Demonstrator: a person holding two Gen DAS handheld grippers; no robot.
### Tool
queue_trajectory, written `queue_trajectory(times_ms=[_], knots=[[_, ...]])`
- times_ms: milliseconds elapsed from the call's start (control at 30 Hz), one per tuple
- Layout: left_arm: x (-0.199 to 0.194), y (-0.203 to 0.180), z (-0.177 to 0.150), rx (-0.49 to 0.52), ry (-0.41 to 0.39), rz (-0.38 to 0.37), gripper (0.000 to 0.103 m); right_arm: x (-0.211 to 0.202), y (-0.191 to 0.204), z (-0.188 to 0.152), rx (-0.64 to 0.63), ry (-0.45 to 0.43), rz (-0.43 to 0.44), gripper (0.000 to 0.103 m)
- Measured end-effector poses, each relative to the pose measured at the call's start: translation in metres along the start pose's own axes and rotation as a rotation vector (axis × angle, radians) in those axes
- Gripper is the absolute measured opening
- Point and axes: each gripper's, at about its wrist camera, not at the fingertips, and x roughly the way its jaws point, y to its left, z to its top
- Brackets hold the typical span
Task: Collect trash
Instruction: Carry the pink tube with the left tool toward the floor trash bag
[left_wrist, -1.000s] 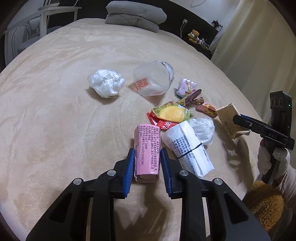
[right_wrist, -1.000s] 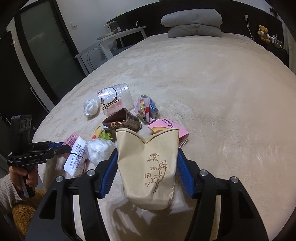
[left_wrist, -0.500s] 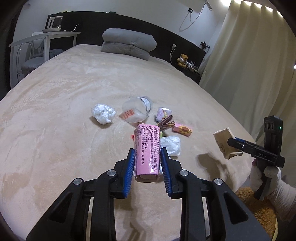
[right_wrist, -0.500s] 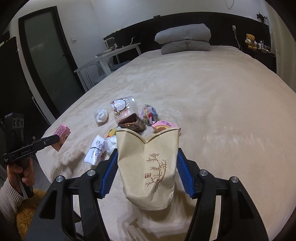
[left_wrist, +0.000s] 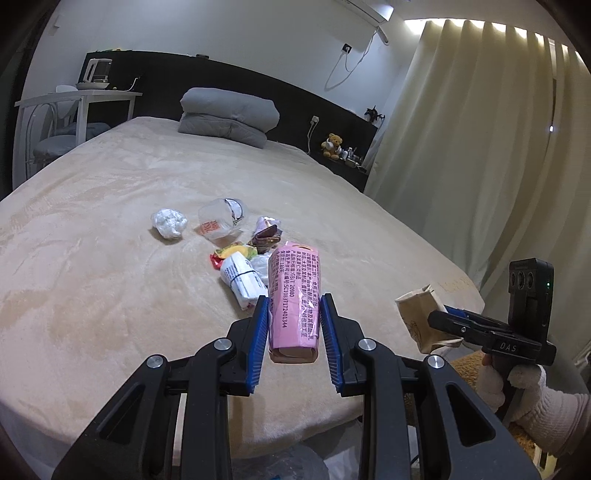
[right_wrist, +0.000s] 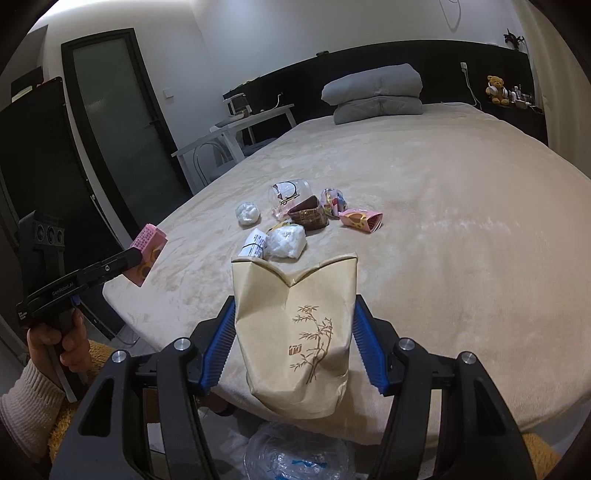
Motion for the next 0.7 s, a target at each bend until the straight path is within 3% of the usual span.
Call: queue_trajectory(times_ms=[367,700], knots=[[-0.025,-0.042,-0.059,0.015,0.003,-0.054,0.027,-0.048,0.028,-0.062,0.058,-0.023,0.025,0.061],[-0.033,-0.059,-0.102,-0.041,0.052,-0.064,0.027,-0.049,0.038,-0.095,0.112,0.032,0.016,0.061]])
